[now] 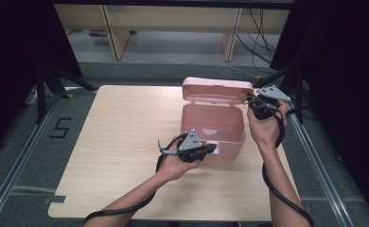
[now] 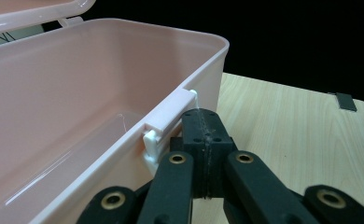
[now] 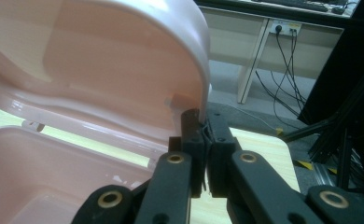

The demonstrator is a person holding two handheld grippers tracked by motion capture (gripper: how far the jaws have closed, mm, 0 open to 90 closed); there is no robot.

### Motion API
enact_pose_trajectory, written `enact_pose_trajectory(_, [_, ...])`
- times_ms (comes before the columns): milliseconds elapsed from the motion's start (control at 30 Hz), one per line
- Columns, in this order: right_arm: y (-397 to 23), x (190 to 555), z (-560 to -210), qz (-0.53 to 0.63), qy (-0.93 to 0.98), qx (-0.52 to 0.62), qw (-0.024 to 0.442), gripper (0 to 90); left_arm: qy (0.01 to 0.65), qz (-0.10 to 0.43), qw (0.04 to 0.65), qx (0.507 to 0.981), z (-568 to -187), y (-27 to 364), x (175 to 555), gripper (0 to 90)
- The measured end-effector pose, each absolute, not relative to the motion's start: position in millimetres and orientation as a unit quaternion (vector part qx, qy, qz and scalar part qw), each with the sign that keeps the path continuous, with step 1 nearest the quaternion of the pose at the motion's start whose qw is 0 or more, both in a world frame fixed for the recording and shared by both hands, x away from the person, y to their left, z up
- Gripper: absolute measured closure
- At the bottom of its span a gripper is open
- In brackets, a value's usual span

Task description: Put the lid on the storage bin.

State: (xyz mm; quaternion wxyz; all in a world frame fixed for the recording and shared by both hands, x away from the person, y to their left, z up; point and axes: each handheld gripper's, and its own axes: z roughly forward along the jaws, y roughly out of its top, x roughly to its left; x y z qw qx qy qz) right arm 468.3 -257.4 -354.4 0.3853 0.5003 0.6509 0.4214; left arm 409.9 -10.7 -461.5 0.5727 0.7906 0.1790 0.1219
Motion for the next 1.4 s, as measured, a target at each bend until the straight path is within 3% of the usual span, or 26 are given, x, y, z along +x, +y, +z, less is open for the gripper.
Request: enact_pose_trajectory(1400, [-256, 449, -367, 0.418, 0.653, 0.492, 0.396, 88.4, 0.18, 0.122, 0.573, 0.79, -462, -11, 410, 89.8])
